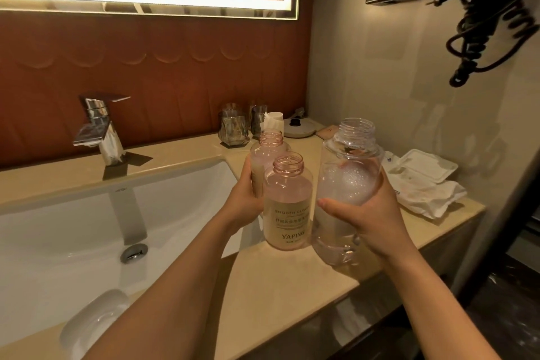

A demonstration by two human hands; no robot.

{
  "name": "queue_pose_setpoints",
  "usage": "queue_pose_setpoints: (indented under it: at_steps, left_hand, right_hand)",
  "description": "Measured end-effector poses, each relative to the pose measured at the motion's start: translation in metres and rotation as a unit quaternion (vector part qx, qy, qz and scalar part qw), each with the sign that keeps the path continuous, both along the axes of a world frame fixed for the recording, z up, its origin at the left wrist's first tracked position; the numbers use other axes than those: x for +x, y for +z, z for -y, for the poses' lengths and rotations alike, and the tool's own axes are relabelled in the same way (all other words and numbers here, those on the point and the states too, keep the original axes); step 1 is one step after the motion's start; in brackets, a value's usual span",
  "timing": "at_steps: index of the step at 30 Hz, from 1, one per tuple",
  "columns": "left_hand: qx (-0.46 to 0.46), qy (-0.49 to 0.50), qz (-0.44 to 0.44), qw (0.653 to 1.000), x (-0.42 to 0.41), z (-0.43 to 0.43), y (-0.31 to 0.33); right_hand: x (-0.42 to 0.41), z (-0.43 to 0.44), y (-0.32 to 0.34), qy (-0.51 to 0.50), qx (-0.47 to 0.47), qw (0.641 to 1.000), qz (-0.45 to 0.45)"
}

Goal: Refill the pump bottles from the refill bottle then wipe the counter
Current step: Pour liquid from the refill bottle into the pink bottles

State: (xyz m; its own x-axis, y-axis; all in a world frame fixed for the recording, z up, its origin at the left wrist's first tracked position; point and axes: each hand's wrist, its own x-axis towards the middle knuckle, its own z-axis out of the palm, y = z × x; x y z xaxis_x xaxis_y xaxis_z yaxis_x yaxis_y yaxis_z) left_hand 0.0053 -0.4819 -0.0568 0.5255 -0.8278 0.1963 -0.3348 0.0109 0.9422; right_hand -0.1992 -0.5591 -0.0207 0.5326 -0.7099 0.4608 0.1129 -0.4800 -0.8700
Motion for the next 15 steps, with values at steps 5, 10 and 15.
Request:
queue_pose_setpoints:
  at_steps: [5, 10, 15]
  left_hand:
    - [0.006, 0.073, -0.030, 0.997, -0.014, -0.017, 0.017]
    - [-0.172, 0.184, 0.009, 0.968, -0.052, -0.033, 0.026]
    - [-0.134, 0.103, 0.057, 0.984, -0.078, -0.037, 0.012]
  right_hand:
    - [0.000, 0.005, 0.000, 0.001, 0.006, 1.000, -0.001]
    - [0.001, 0.003, -0.001, 0.008, 0.009, 1.000, 0.004]
    - [0.000, 0.003, -0.003, 0.009, 0.011, 1.000, 0.013]
